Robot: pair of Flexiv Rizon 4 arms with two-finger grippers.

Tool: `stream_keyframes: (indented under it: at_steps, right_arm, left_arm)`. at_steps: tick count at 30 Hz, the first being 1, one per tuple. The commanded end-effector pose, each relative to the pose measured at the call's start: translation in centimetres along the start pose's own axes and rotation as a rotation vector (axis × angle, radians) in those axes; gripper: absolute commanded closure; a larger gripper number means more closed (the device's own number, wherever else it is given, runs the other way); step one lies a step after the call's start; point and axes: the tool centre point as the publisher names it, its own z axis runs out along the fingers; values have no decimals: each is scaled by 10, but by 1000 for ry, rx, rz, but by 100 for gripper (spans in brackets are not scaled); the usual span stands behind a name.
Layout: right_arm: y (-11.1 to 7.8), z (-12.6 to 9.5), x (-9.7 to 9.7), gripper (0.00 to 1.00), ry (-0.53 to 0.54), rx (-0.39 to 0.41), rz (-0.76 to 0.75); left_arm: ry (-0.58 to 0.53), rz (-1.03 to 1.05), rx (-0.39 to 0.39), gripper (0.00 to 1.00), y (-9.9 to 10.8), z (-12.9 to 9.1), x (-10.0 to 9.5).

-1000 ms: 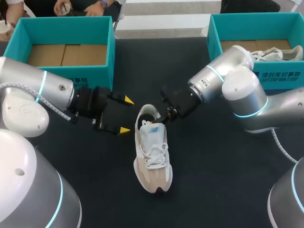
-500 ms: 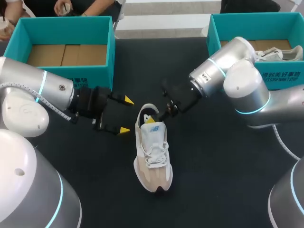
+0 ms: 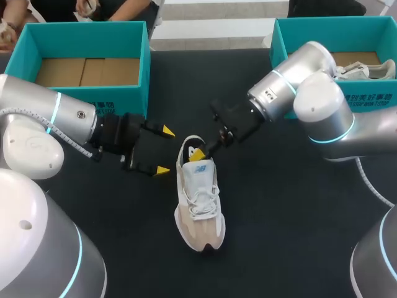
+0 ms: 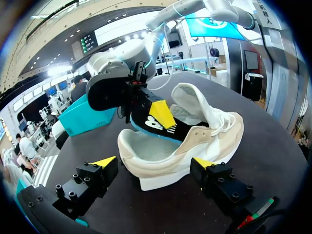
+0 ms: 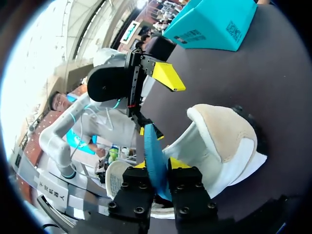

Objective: Take the shoe out of the shoebox, open the shoe tongue, remove and reinsert the insole, then place the shoe into the shoebox

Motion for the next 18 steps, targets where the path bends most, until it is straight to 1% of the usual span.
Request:
stream_keyframes:
  at_steps: [1, 2, 12, 16, 17, 18]
  right_arm:
    - [4, 2, -6, 100, 22, 20, 16]
    - [1, 4, -8, 100, 46, 38, 43]
    - [-18, 20, -14, 100, 83, 73, 123]
    - [-18, 19, -13, 100, 79, 73, 124]
    - [-15, 18, -12, 95, 72, 73, 118]
    - [-14, 17, -11, 92, 71, 73, 117]
  left_arm:
    - [0, -1, -6, 0, -1, 1, 0]
    - [0, -1, -6, 0, -1, 1, 0]
    - [0, -1, -6, 0, -1, 1, 0]
    - [0, -1, -6, 0, -1, 1, 0]
    - [0, -1, -6, 0, -1, 1, 0]
    - [0, -1, -6, 0, -1, 1, 0]
